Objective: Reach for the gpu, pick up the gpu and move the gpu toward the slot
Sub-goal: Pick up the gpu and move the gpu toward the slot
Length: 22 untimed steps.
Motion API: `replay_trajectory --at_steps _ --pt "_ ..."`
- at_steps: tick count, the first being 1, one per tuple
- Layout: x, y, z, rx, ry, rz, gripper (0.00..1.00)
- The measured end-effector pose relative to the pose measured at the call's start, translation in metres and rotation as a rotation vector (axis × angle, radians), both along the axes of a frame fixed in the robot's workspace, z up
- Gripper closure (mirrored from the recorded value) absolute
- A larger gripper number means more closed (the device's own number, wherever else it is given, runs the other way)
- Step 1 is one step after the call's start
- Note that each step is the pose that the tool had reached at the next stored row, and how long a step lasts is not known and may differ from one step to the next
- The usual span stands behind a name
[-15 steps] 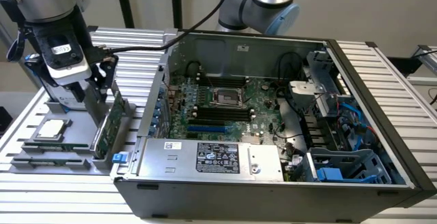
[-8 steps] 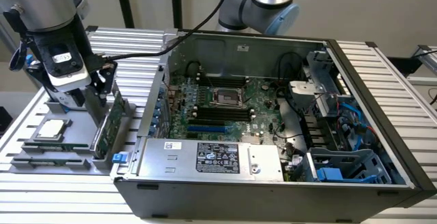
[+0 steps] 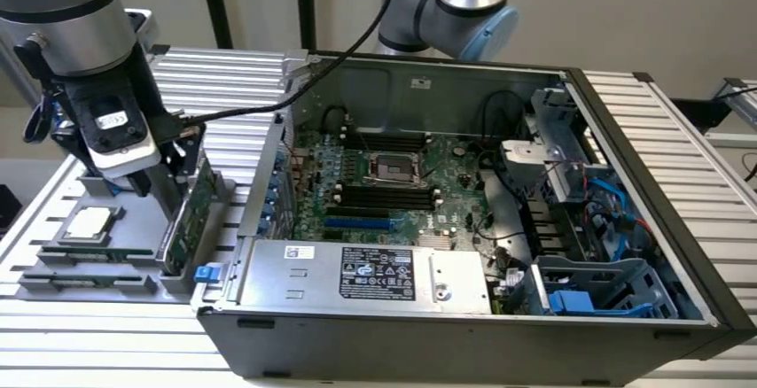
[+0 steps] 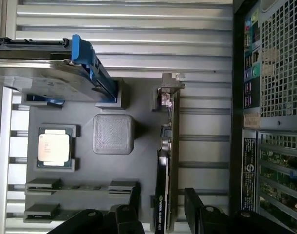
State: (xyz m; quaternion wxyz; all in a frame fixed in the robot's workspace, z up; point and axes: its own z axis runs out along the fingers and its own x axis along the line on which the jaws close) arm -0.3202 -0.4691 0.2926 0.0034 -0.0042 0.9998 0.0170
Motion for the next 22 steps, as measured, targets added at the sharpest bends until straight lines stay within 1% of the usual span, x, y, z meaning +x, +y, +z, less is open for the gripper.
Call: replay_trajectory --at_steps 4,7,12,15,17,19,22 --pt "0.002 -0.0016 -0.0074 0.0001 -0.0015 -0.007 0.52" --pt "0.005 -0.0017 -0.0128 0.0 -0.0015 -0.01 0.52" --pt "0.005 -0.0016 -0.022 0.0 -0.0015 -0.014 0.52" --pt "0.005 0.0001 -0.0272 -0.0001 -0.0015 -0.016 0.52" --pt "0.005 0.0028 -0.031 0.0 -0.0015 -0.018 0.52" --pt "0.005 0.0047 -0.0347 -0.002 -0.0016 -0.021 0.52" --pt "0.005 0.0058 -0.0395 -0.0089 -0.0017 -0.023 0.52"
